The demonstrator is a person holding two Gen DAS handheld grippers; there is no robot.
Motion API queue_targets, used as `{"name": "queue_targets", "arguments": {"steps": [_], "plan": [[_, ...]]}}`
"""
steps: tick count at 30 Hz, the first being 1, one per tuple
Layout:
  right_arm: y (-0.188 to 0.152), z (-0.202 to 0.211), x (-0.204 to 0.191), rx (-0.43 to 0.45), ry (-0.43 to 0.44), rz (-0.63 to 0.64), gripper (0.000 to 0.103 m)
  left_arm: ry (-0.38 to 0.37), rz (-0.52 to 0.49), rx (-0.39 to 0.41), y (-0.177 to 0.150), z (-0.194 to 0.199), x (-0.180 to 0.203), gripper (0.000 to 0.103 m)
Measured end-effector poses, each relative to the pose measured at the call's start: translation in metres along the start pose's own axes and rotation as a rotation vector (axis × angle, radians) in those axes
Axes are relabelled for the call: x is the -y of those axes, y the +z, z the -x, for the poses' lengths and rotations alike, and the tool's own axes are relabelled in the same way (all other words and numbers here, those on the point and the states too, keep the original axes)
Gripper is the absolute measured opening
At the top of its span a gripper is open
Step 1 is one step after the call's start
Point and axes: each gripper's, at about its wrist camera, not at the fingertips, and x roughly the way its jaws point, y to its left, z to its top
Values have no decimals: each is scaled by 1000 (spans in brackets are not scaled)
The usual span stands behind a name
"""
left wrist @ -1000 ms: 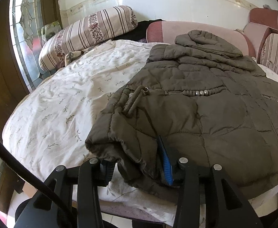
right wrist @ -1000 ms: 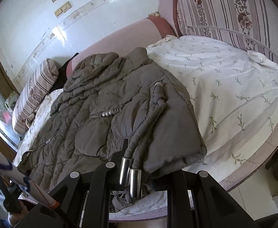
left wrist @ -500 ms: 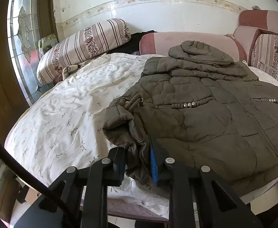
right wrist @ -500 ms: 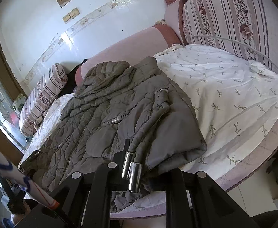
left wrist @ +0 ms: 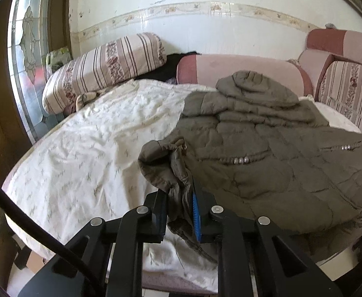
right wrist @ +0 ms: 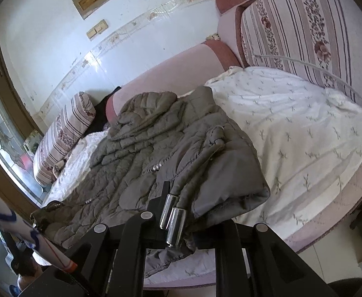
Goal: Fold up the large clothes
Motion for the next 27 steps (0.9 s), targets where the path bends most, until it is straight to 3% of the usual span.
{"name": "queue_targets", "arguments": {"steps": [9, 15, 18, 20, 21, 22, 27], "plan": [[67, 0, -22, 35, 53, 13, 13, -50, 26, 73, 84, -8, 1, 16], [166, -40, -43, 70, 57, 6, 13, -59, 46, 148, 194, -49, 15, 18], [228, -87, -57, 86, 12, 25, 13, -4, 47, 174, 249, -81, 26, 22], [269, -131, -60, 79, -28, 9, 13, 7, 58, 159, 280, -105, 28, 36], [287, -153, -59, 76, -48, -5, 13, 14, 77, 150, 292, -114, 26, 50], [298, -169, -57, 76, -58, -19, 13, 28, 105, 155, 301, -121, 20, 54], [337, -258, -43, 57, -134, -48, 13, 100, 143, 174, 309, -142, -2, 54]]}}
